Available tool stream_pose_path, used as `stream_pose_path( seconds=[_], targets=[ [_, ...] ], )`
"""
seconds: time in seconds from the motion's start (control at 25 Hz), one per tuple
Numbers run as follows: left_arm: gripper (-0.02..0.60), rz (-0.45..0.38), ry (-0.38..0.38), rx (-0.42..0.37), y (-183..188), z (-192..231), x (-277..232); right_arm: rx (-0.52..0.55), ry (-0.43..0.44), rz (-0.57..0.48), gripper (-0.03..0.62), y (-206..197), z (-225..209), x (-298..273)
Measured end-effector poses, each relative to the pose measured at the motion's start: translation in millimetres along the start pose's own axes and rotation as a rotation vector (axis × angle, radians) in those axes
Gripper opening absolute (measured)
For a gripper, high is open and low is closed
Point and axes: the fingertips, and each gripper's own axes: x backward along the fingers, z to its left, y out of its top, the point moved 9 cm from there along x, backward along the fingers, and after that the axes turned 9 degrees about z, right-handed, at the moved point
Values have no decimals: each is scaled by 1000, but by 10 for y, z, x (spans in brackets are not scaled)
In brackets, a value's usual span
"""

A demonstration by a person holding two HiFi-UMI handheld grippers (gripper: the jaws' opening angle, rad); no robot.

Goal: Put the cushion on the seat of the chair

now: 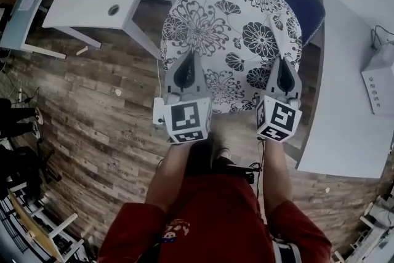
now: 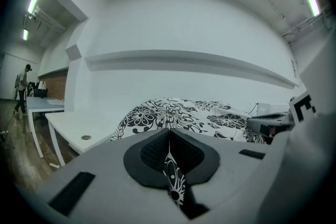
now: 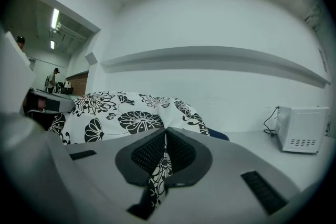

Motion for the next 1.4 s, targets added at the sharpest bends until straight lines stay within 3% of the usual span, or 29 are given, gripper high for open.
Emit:
stream_pose_path(
  seconds=[0.64, 1.4],
  targets=[
    [29, 33, -69, 16, 7, 131, -81, 26, -70, 44, 29, 79, 116, 55],
    [29, 41, -1, -8, 76, -4, 30, 4, -18, 43, 29, 50, 20, 27]
  ],
)
